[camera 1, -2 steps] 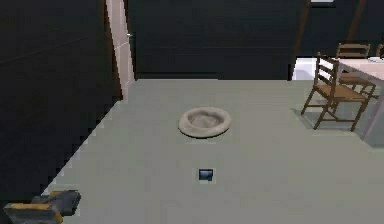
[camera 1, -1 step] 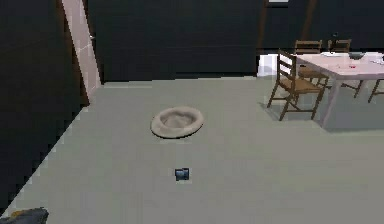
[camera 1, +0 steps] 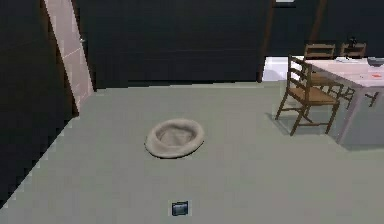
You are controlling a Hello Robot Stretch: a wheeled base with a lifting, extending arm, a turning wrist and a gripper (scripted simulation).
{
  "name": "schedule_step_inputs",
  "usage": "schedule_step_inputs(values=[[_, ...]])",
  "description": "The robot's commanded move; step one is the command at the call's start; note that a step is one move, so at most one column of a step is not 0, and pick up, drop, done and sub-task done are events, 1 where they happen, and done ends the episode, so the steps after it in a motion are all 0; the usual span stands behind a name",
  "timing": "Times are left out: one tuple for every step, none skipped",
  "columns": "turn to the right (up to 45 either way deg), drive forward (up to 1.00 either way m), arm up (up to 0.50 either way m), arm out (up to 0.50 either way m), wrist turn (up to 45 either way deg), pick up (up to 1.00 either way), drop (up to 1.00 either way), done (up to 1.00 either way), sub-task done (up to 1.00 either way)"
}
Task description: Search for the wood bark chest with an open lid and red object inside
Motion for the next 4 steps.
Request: schedule_step_inputs(values=[[18.0,0.0,0.0,0.0,0.0,0.0,0.0,0.0,0.0],[0.0,1.0,0.0,0.0,0.0,0.0,0.0,0.0,0.0],[30.0,0.0,0.0,0.0,0.0,0.0,0.0,0.0,0.0],[0.0,0.05,0.0,0.0,0.0,0.0,0.0,0.0,0.0]])
